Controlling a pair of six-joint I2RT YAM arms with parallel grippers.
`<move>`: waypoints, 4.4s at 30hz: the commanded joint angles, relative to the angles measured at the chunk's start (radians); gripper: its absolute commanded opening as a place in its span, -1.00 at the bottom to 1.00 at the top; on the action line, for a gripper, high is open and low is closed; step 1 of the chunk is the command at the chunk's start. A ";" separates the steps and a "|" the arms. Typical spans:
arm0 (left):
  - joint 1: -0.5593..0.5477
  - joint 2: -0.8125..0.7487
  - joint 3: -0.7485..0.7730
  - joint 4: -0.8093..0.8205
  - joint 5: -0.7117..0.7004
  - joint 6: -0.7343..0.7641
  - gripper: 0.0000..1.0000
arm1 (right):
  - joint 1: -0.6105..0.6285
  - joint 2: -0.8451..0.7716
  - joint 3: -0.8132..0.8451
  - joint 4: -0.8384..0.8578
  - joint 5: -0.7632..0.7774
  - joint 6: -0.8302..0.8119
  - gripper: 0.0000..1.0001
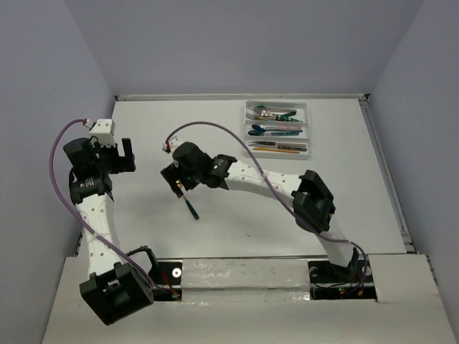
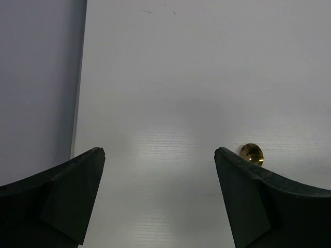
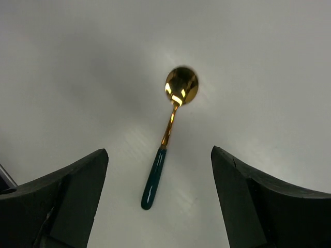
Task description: Sort the eating utensils into containers
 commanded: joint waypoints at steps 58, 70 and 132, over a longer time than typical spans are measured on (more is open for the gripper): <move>0.017 -0.051 -0.043 0.000 0.147 0.020 0.98 | 0.086 0.033 -0.489 -0.344 0.038 0.250 -0.41; 0.020 -0.029 -0.046 0.009 0.150 0.019 0.98 | 0.008 -0.174 -0.440 -0.138 0.527 -0.259 -1.00; 0.020 0.100 -0.044 0.064 0.069 -0.011 0.98 | -0.796 -0.092 -0.438 0.518 -0.039 -1.563 0.38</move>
